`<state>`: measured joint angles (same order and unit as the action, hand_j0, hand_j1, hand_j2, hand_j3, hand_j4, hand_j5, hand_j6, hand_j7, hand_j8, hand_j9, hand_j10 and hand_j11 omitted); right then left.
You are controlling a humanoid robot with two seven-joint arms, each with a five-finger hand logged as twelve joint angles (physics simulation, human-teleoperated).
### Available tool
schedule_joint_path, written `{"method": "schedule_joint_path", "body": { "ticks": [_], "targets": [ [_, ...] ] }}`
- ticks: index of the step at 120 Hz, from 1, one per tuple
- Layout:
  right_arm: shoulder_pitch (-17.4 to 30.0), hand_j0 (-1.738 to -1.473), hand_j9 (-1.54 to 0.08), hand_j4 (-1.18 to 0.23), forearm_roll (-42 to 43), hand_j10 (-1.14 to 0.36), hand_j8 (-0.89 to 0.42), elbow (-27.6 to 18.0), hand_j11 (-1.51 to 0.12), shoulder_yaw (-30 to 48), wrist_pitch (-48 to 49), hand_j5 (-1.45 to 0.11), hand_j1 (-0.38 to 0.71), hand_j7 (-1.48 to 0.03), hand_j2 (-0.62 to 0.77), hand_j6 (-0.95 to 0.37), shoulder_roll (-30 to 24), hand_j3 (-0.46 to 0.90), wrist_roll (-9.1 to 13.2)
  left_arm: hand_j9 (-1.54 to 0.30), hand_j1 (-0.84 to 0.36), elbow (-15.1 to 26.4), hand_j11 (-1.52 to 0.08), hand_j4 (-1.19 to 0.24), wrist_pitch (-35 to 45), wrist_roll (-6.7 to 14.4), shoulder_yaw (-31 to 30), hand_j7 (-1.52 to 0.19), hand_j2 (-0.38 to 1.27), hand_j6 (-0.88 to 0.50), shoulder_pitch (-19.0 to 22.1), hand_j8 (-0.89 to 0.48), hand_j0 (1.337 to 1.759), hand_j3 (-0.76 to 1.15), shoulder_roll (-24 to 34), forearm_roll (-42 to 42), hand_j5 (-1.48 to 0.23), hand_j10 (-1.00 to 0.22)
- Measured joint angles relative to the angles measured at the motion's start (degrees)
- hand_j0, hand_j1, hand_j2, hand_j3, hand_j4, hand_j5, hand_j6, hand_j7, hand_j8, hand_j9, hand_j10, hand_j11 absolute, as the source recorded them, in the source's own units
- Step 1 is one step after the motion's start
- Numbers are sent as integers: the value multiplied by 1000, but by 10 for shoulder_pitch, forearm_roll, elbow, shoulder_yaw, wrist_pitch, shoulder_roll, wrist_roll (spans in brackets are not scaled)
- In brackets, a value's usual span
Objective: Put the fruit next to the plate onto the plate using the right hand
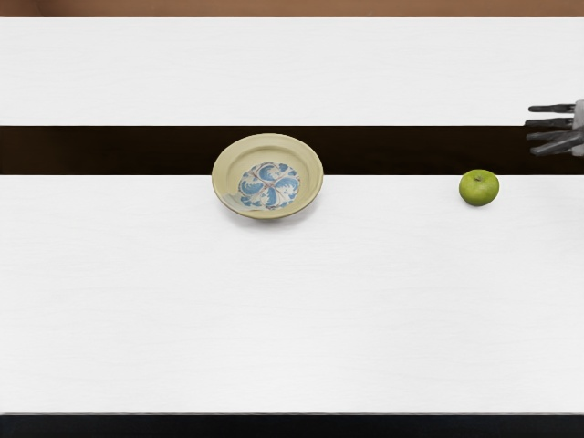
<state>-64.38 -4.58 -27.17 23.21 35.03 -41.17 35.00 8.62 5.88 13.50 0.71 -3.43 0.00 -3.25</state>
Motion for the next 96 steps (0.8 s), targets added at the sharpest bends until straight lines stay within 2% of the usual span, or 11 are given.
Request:
{"method": "schedule_joint_path", "body": {
  "ticks": [13, 20, 28, 31, 36, 42, 48, 54, 60, 72, 96],
  "targets": [
    [-2, -1658, -17, -12, 4, -12, -12, 0, -17, 0, 0, -17, -333, -17, -4, -11, 1, 0, 0, -7, 343, 0, -7, -6, 0, 0, 0, -7, 1, -6, 0, -6, 1658, 0, 0, 0, -7, -6],
    [-3, -1658, -13, -9, 35, -9, -9, -2, -13, 0, 0, -13, -337, -13, -3, -9, -5, 0, 0, -7, 343, 0, -7, -6, 0, 0, 0, -7, 1, -6, 0, -6, 1658, 0, 0, 0, -7, -6],
    [-1, -1658, -24, -18, 65, -18, -18, -37, -24, 0, 0, -24, -326, -24, -5, -18, -38, 0, 0, -7, 343, 0, -7, -6, 0, 0, 0, -7, 1, -6, 0, -6, 1658, 0, 0, 0, -7, -6],
    [2, -1658, -28, -21, 79, -21, -21, -76, -28, -1, 0, -28, -322, -29, -5, -20, -61, 0, 0, -7, 343, 0, -7, -6, 0, 0, 0, -7, 1, -6, 0, -6, 1658, 0, 0, 0, -7, -6],
    [5, -1658, -28, -21, 115, -21, -21, -174, -28, 0, -9, -28, -323, -28, -5, -21, -108, 0, 0, -7, 343, 0, -7, -6, 0, 0, 0, -7, 1, -6, 0, -6, 1658, 0, 0, 0, -7, -6],
    [9, -1658, -22, -18, 181, -17, -17, -291, -22, -1, -73, -22, -329, -22, -4, -17, -147, 0, 0, -7, 343, 0, -7, -6, 0, 0, 0, -7, 1, -6, 0, -6, 1658, 0, 0, 0, -7, -6],
    [18, -1658, -17, -14, 267, -14, -14, -403, -17, -2, -149, -17, -333, -17, -3, -14, -158, 0, 0, -7, 343, 0, -7, -6, 0, 0, 0, -7, 1, -6, 0, -6, 1658, 0, 0, 0, -7, -6],
    [27, -1658, -14, -12, 348, -12, -12, -476, -14, -6, -220, -14, -337, -14, -2, -13, -150, 0, 0, -7, 343, 0, -7, -6, 0, 0, 0, -7, 1, -6, 0, -6, 1658, 0, 0, 0, -7, -6],
    [32, -1658, -11, -11, 401, -10, -11, -520, -11, -13, -275, -11, -340, -11, -2, -12, -137, 0, 0, -7, 342, 0, -7, -6, 0, 0, 0, -7, 1, -6, 0, -6, 1658, 0, 0, 0, -7, -6],
    [38, -1658, -7, -9, 464, -8, -9, -553, -7, -29, -347, -7, -344, -7, -1, -10, -110, 0, 0, -7, 343, 0, -7, -6, 0, 0, 0, -7, 1, -6, 0, -6, 1658, 0, 0, 0, -7, -6],
    [56, -1658, -3, -6, 526, -6, -7, -537, -3, -74, -472, -3, -348, -2, 1, -8, -42, 0, 0, -7, 342, 0, -7, -6, 0, 0, 0, -7, 1, -6, 0, -6, 1658, 0, 0, 0, -8, -6]
  ]
}}
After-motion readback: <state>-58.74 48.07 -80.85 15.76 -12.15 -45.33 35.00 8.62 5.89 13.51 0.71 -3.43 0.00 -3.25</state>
